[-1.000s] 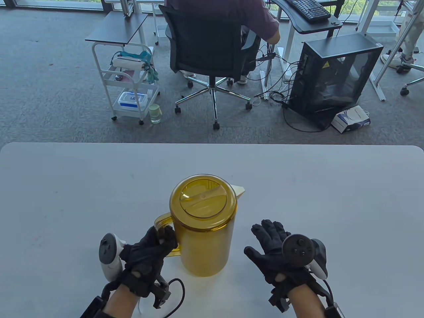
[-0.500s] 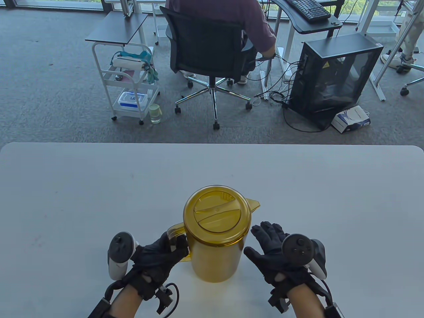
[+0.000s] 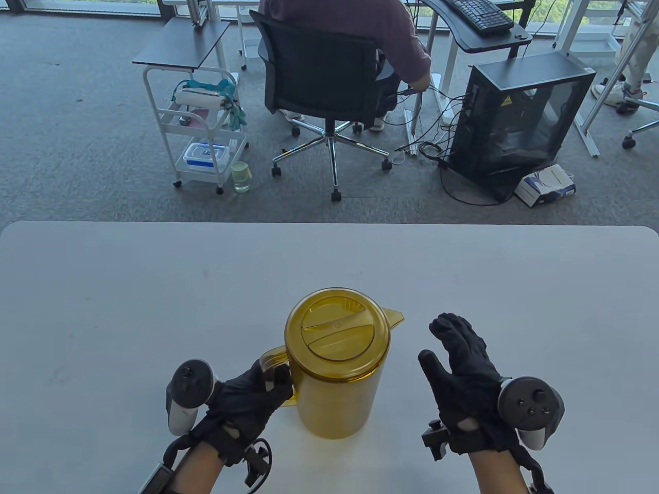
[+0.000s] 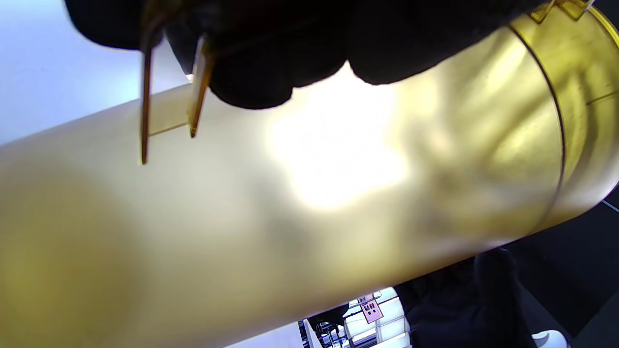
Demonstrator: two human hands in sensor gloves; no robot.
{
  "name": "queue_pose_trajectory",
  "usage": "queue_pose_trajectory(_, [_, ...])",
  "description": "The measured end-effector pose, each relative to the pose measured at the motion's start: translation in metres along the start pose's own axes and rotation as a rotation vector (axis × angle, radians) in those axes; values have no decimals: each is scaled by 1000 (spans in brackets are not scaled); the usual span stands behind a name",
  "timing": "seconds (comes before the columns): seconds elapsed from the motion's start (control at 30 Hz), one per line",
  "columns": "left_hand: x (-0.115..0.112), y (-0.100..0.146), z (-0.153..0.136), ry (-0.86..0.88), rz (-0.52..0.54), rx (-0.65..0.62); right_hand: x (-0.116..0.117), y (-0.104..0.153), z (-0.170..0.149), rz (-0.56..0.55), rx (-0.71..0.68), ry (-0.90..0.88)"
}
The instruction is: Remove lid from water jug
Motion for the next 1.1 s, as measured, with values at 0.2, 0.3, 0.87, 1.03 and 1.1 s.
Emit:
queue_pose_trajectory(0.2, [0,0,0,-1,-5,7,17,-20,96,147,-181,109])
queue_pose_trajectory(0.3, [0,0,0,0,-7,8,37,-29,126,244,-238,173])
queue_pose_trajectory(0.87, [-1,-1,1,-7,-14,20,142,-52,147,624,-229,651])
queue_pose_trajectory(1.03, [-1,0,1,-29,0,26,151,-54,149,685,-184,735])
queue_pose_trajectory(1.1, [-2,-1,2,-42,8,27,151,-55,148,690,-216,720])
Point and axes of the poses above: the tracker on the back of each hand, its own z axis roughly to the thumb side, its own y axis roughly from the fingertips to the wrist, x = y × z, the point moved 4 cm from there along -y, roughly from the wrist to the fingertips, and after that the axes turned 14 degrees about x, right-handed, at the moved point
